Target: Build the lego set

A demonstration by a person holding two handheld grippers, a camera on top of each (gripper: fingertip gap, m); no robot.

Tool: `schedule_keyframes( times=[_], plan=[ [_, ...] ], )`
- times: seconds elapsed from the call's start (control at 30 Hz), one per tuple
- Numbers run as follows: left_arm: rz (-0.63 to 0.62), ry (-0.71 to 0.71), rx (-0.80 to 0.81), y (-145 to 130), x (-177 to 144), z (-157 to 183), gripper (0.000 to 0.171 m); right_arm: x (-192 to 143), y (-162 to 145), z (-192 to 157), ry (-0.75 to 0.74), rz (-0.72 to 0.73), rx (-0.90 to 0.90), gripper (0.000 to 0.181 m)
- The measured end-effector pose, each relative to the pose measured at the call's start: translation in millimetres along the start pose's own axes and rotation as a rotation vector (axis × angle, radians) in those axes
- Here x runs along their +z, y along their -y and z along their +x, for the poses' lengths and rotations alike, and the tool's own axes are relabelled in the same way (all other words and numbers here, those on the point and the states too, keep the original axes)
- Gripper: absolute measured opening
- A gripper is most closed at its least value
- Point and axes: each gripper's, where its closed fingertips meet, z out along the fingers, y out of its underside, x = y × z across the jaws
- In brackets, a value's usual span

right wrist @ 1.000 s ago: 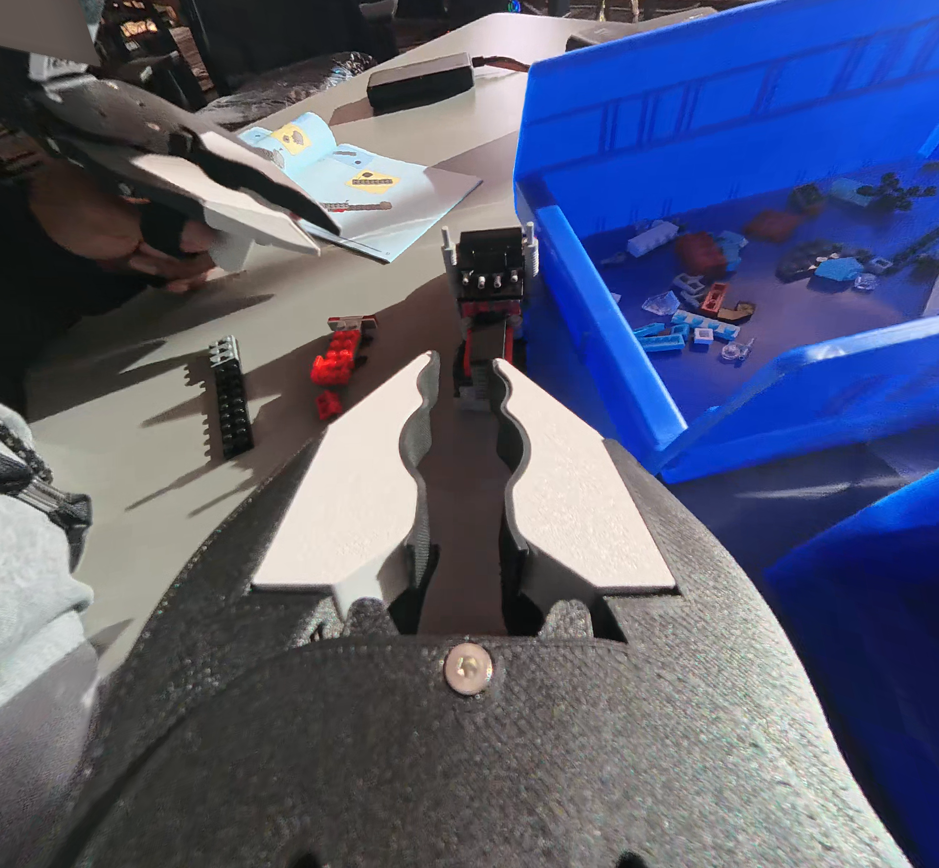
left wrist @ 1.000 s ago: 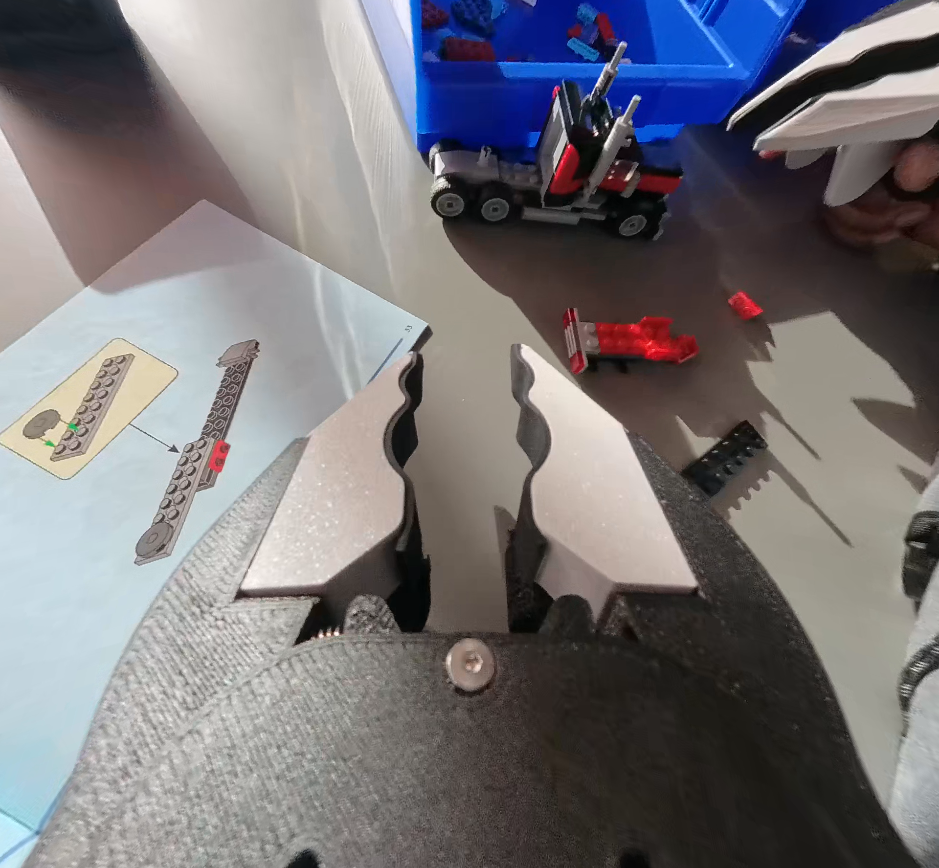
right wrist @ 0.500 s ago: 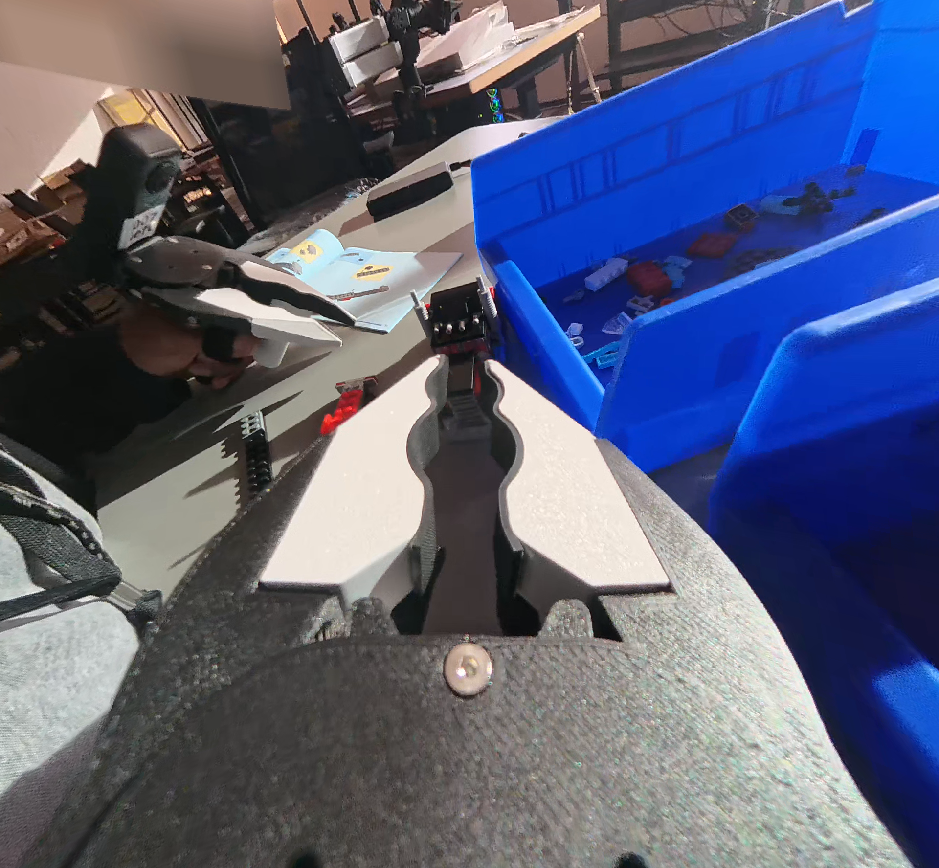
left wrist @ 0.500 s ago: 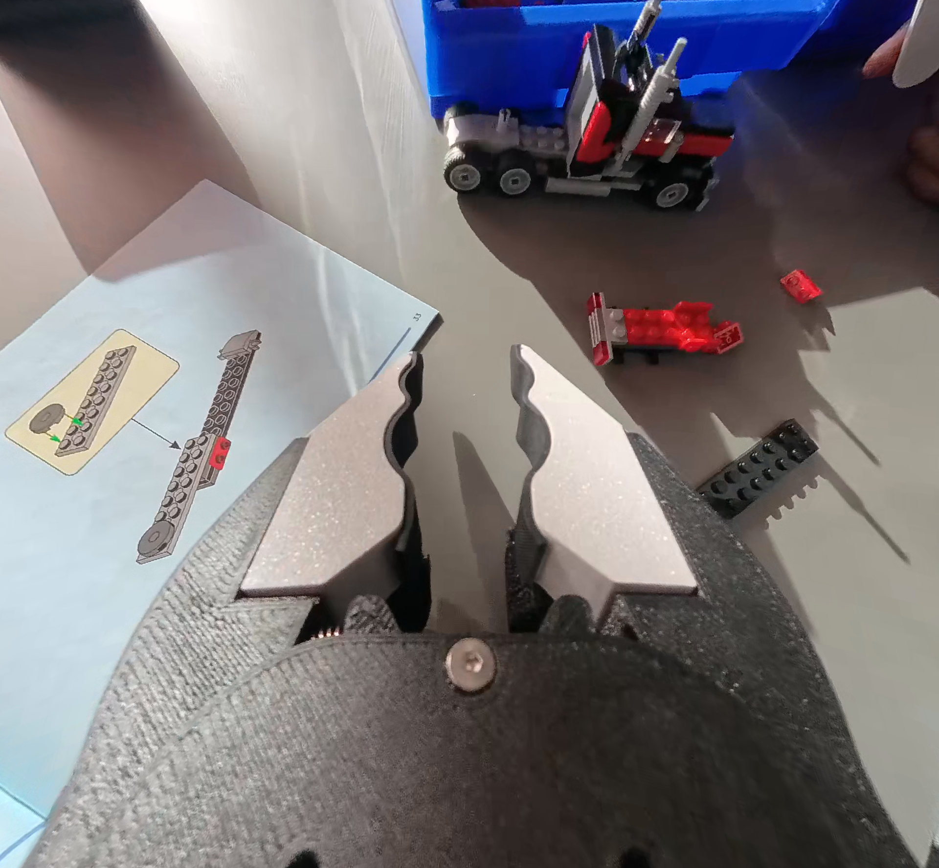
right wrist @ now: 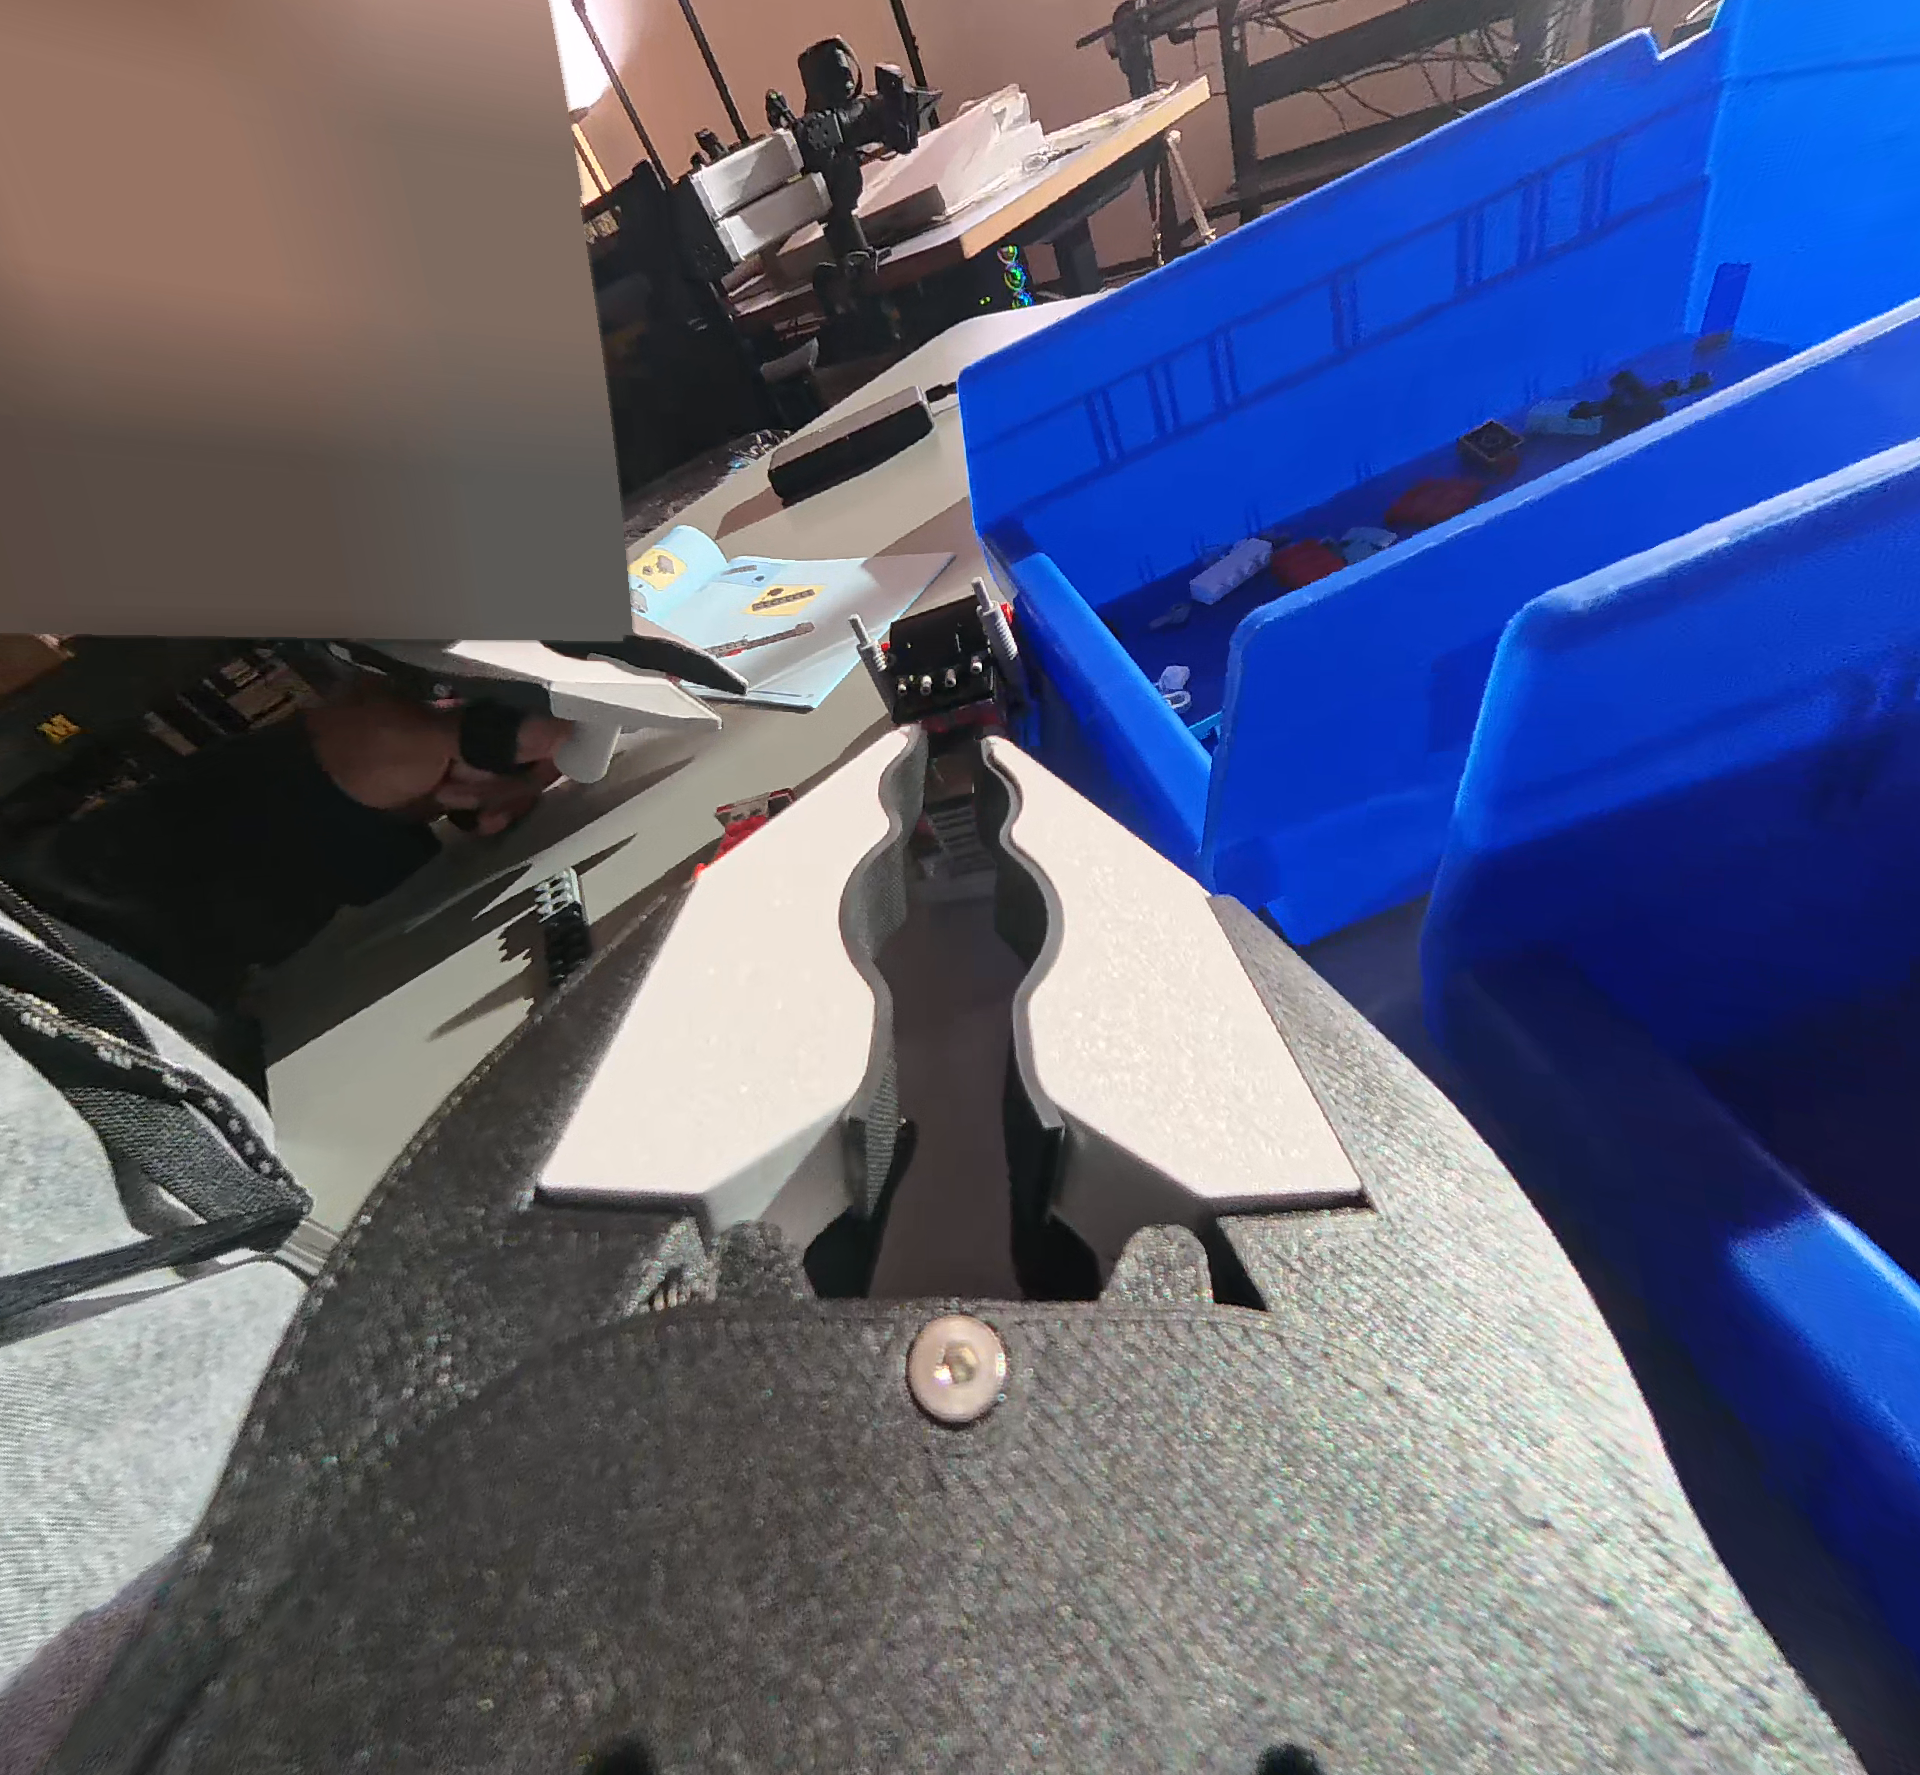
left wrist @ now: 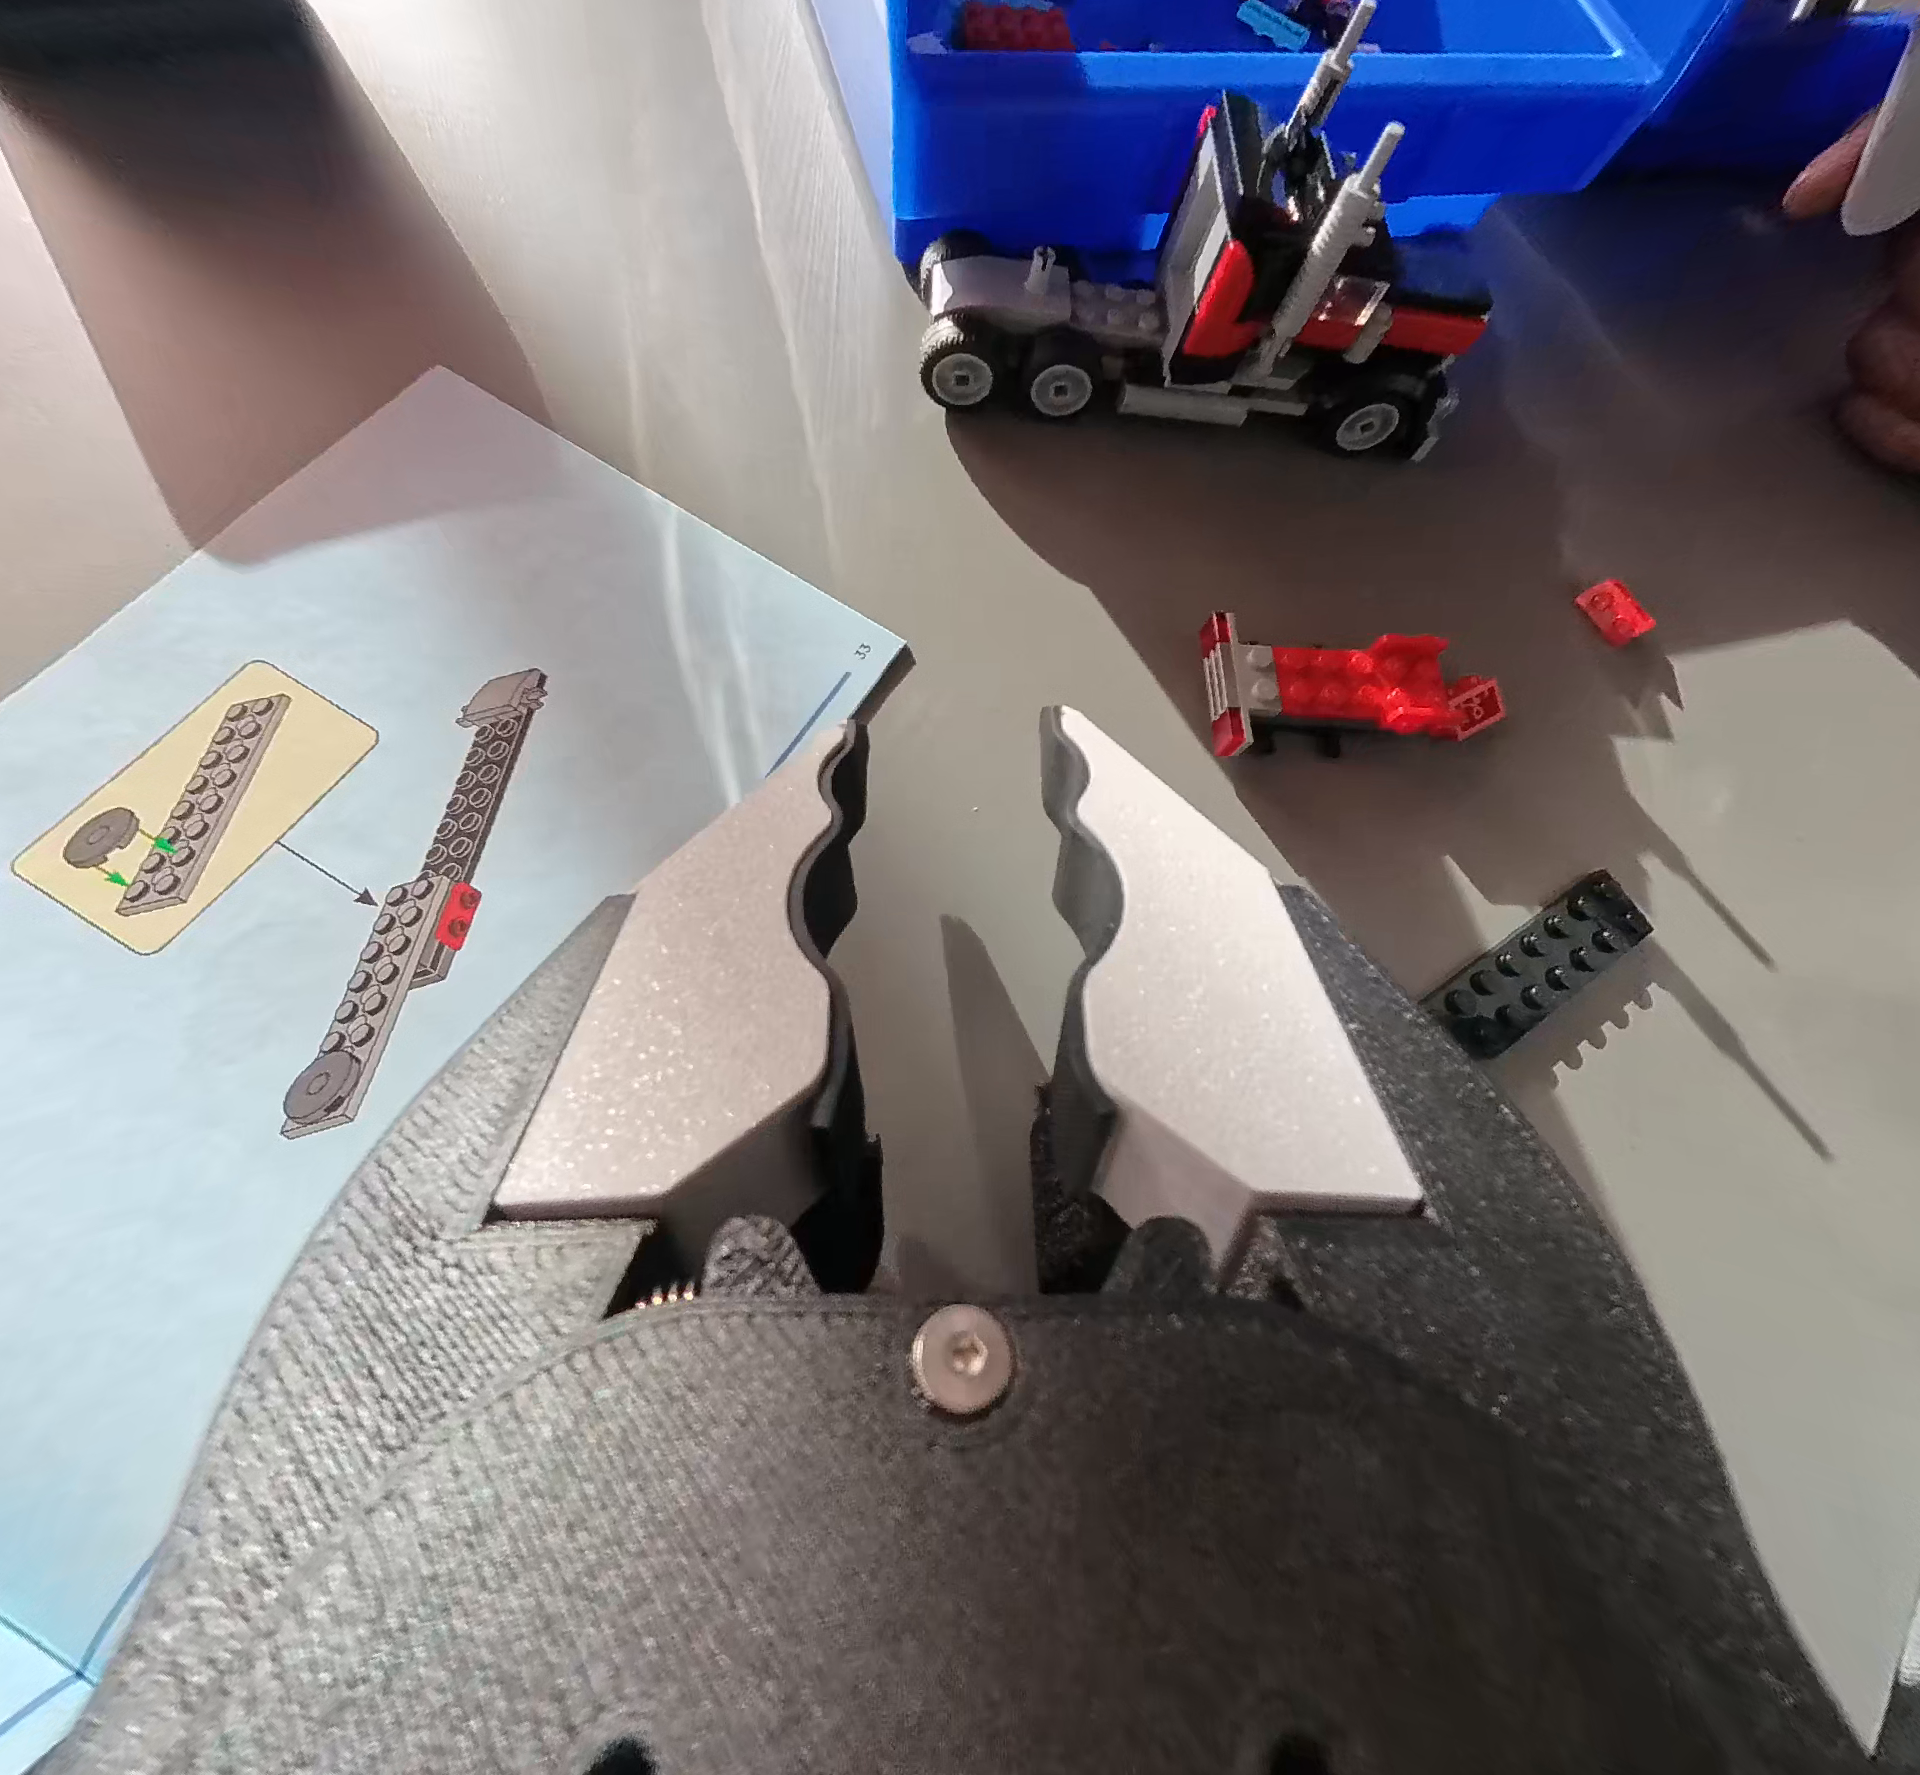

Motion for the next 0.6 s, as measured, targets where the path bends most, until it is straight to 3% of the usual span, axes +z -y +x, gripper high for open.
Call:
schedule_keyframes(
  times=[0.3, 0.6],
  plan=[
    [-0.011, -0.001, -0.007, -1.2, 1.0, -1.1, 0.035, -8.3, 3.1, 6.5, -0.031, 0.034, 0.033, 0.009],
    [-0.062, 0.028, 0.008, -6.5, 5.8, -3.0, 0.035, -40.0, 7.0, 15.3, -0.050, 0.101, 0.090, 0.008]
  ],
)
